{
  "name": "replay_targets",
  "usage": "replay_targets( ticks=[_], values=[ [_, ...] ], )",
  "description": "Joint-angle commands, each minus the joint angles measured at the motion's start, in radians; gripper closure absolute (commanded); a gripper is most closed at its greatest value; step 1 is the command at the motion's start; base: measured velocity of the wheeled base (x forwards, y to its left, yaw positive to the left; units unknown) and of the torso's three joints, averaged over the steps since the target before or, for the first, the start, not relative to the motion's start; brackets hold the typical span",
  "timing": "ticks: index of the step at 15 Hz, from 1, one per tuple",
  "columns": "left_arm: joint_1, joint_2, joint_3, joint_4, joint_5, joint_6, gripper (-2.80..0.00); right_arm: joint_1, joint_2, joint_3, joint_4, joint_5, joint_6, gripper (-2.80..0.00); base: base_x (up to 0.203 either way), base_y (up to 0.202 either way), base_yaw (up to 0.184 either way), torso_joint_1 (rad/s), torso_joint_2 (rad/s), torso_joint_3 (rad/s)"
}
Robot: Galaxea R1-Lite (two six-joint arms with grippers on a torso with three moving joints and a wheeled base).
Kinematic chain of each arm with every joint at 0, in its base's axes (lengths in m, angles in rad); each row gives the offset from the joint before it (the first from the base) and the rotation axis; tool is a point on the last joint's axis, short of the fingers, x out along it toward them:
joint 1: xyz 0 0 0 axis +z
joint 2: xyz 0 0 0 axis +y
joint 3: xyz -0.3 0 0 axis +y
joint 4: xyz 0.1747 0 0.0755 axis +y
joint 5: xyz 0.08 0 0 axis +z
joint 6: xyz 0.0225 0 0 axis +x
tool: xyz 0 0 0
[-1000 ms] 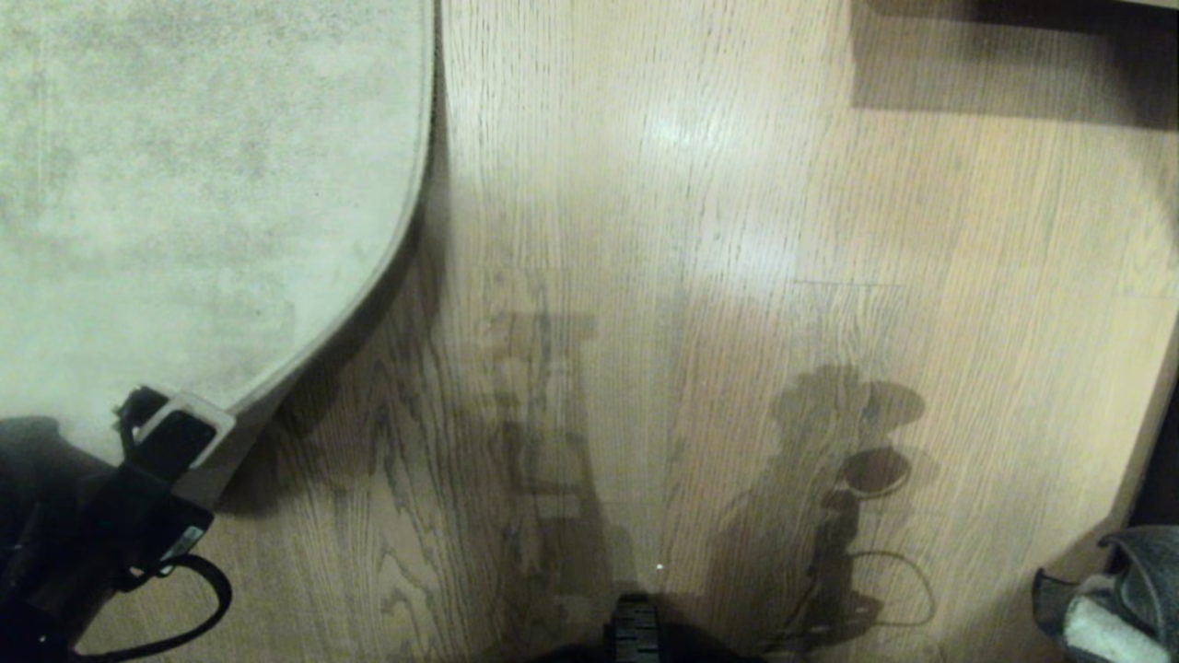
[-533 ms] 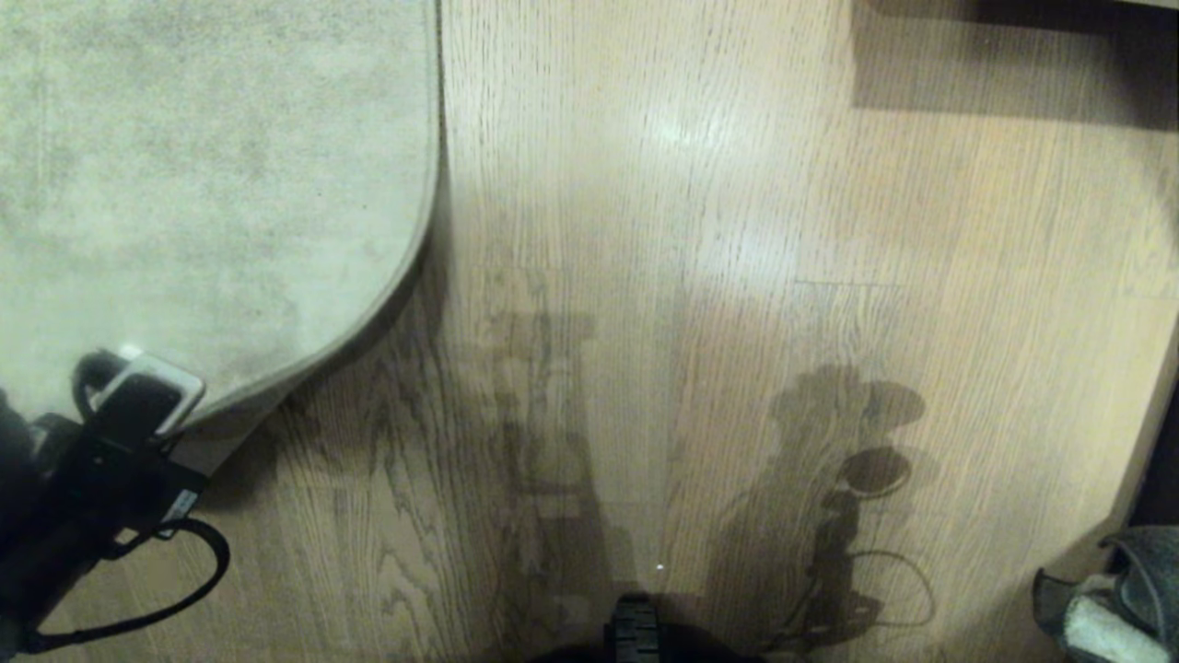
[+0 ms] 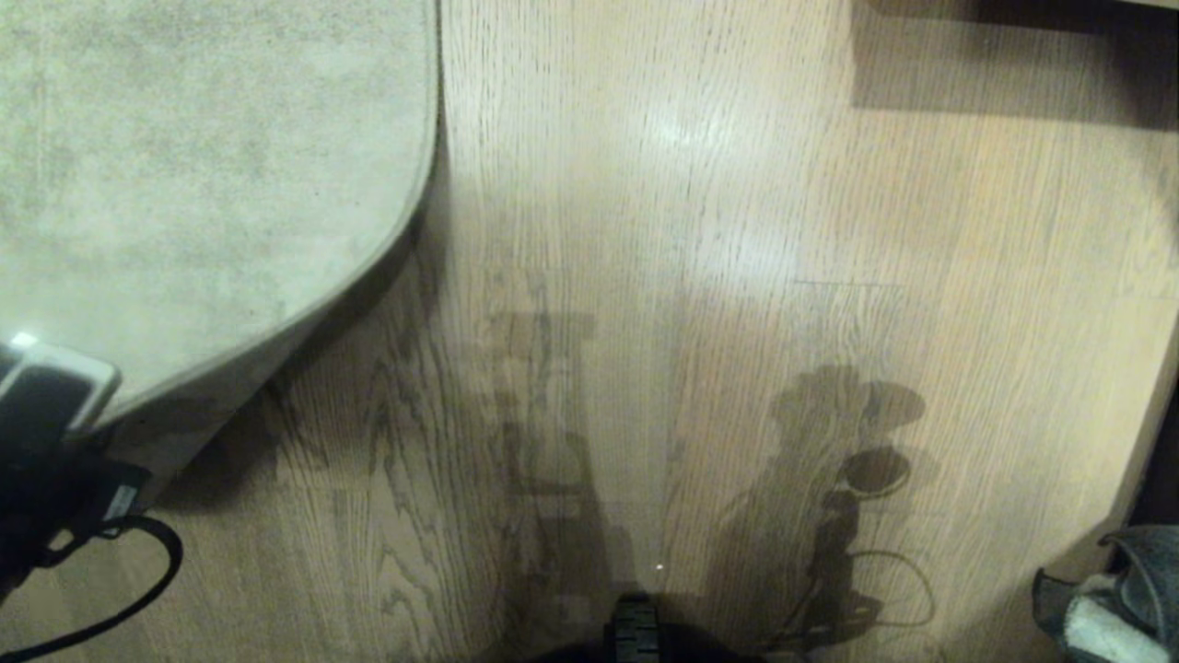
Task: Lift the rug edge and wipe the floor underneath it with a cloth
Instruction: Lift up the carpet
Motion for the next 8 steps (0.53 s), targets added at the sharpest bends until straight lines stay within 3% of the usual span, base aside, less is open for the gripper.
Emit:
replay_targets(
  ticks=[1,8],
  values=[
    [0.017,-0.023,0.002,-0.003,0.005,-0.006,0.00,0.000,0.002,0.000,-0.001,0.000,0.000,0.00,0.000,0.000,0.000,0.000,0.00,0.000],
    [0.024,-0.037,0.041,-0.007,0.008,-0.017,0.00,0.000,0.002,0.000,-0.001,0.000,0.000,0.00,0.000,0.000,0.000,0.000,0.00,0.000]
  ],
)
